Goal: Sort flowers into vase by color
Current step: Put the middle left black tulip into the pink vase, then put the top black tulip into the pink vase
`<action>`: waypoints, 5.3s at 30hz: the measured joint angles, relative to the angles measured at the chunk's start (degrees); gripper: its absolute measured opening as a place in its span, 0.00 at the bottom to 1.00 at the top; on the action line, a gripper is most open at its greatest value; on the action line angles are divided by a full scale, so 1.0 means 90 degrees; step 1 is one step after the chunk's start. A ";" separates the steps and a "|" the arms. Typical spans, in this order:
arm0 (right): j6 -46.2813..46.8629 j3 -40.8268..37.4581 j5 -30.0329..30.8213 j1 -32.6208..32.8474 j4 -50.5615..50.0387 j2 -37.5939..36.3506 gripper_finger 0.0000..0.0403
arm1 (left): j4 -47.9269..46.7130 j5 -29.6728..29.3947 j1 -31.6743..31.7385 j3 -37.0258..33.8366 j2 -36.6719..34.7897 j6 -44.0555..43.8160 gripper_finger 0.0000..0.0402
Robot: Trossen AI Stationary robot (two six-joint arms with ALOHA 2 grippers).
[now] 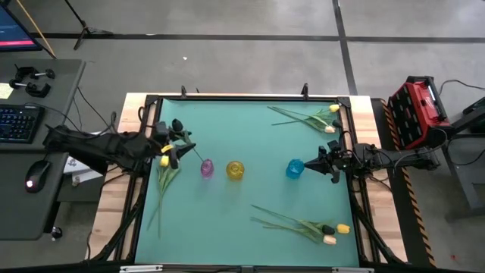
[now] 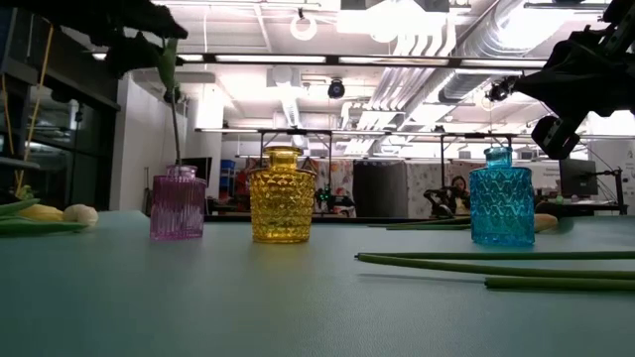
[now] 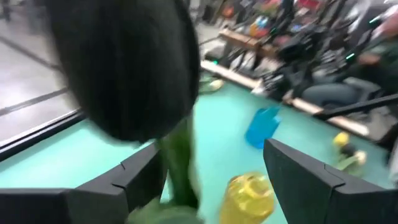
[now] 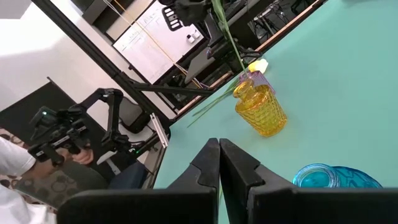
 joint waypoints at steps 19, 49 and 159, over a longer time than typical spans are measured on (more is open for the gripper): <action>0.0000 0.0000 0.0001 0.0000 0.0000 0.0000 0.00 | -0.2811 0.1335 0.0002 0.1060 -0.0002 -0.2023 0.62; 0.1578 -0.0002 0.5211 -0.0200 0.4112 0.0500 0.00 | -0.1013 0.3199 -0.0482 0.1060 0.1688 -0.4359 0.62; 0.0496 0.3694 -0.1204 -0.4266 0.2779 0.5695 0.00 | -0.1697 0.6148 0.2076 0.1060 0.1979 -0.2683 0.62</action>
